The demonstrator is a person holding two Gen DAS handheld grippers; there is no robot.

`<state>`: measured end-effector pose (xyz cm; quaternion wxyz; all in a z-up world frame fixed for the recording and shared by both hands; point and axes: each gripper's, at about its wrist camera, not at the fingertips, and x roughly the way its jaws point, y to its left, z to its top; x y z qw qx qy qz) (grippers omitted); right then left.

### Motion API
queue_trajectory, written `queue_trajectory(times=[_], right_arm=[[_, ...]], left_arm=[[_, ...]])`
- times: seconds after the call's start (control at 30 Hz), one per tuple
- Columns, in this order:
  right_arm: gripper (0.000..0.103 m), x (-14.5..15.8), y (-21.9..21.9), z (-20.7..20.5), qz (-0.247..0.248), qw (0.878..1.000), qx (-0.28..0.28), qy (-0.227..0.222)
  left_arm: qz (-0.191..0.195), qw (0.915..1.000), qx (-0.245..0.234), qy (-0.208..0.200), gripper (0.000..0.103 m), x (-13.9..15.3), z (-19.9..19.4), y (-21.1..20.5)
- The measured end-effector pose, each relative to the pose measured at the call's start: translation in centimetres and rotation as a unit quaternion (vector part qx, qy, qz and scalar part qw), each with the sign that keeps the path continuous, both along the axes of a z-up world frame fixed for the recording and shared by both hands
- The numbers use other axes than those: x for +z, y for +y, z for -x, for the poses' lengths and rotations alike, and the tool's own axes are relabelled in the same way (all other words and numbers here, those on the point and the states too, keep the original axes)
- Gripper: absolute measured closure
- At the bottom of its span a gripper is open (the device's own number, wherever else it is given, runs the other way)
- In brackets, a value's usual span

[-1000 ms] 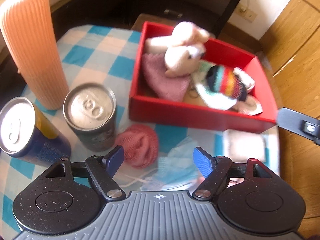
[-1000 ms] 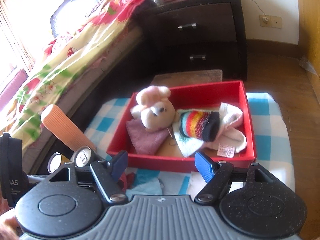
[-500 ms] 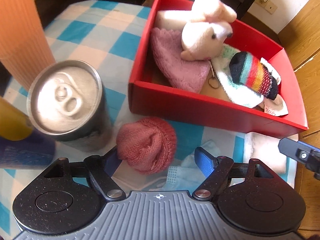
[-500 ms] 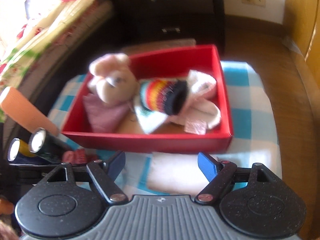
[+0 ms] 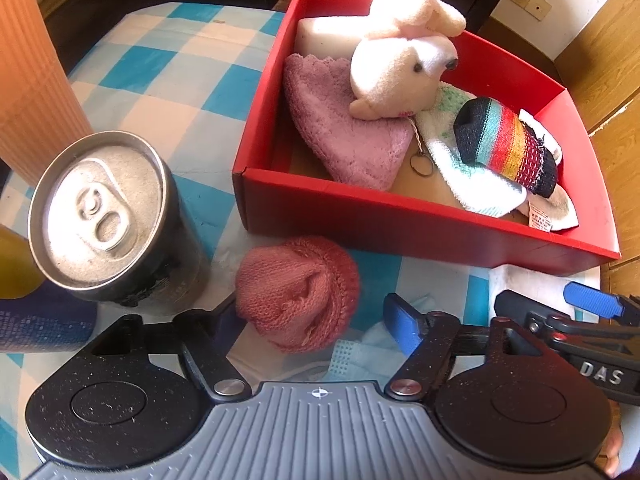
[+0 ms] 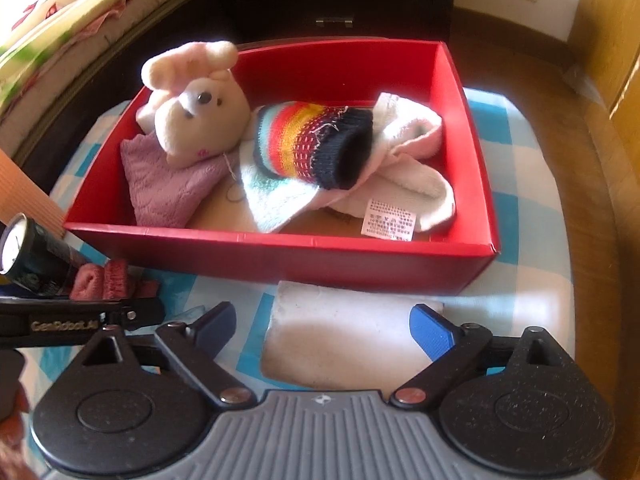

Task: Organize soft objects
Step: 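Grasp the pink knit hat with the left tool while the right tool grasps the white pad, then carry the pink hat and white pad over the red box with both tools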

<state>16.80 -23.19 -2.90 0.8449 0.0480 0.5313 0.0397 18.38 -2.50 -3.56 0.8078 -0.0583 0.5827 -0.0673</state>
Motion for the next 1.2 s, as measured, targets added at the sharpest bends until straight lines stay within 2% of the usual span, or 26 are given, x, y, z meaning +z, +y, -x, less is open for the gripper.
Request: queue_trajectory(times=[0.13, 0.2, 0.3, 0.67, 0.77, 0.83, 0.97, 1.07, 1.13, 1.2], right_arm=[[0.029, -0.1, 0.3, 0.1, 0.021, 1.0, -0.001, -0.002], [0.029, 0.1, 0.0, 0.2, 0.027, 1.0, -0.012, -0.002], [0.029, 0.1, -0.9, 0.3, 0.013, 1.0, -0.025, 0.004], [0.02, -1.5, -0.5, 0.0, 0.055, 0.998, -0.019, 0.023], [0.021, -2.2, -1.3, 0.2, 0.033, 0.998, -0.03, 0.034], [0.027, -2.0, -1.3, 0.3, 0.036, 0.999, -0.024, 0.032], [0.032, -2.0, -1.2, 0.5, 0.048, 0.998, -0.018, 0.028], [0.041, -1.9, -1.0, 0.9, 0.06, 0.998, -0.007, 0.02], [0.052, -1.6, -0.8, 1.3, 0.055, 0.998, -0.005, 0.016], [0.058, -1.4, -0.8, 1.5, 0.056, 0.998, -0.007, 0.014]], left_arm=[[-0.004, 1.0, 0.004, -0.003, 0.047, 0.2, 0.3, 0.6], [-0.006, 1.0, 0.002, -0.004, 0.049, 0.3, 0.2, 0.8], [-0.011, 0.9999, 0.0, -0.006, 0.05, 0.3, 0.1, 0.9], [-0.037, 0.9989, -0.023, -0.014, 0.05, 0.2, 0.3, -0.7], [-0.042, 0.9987, -0.022, -0.016, 0.051, 0.3, 0.4, -0.8], [-0.048, 0.9984, -0.023, -0.019, 0.052, 0.3, 0.6, -0.9], [-0.068, 0.9965, -0.039, -0.028, 0.054, 0.3, 1.1, -1.5], [-0.081, 0.9949, -0.048, -0.035, 0.056, 0.4, 1.4, -1.8], [-0.092, 0.9934, -0.054, -0.043, 0.056, 0.5, 1.6, -2.1], [-0.106, 0.9909, -0.063, -0.053, 0.056, 0.8, 2.1, -2.4]])
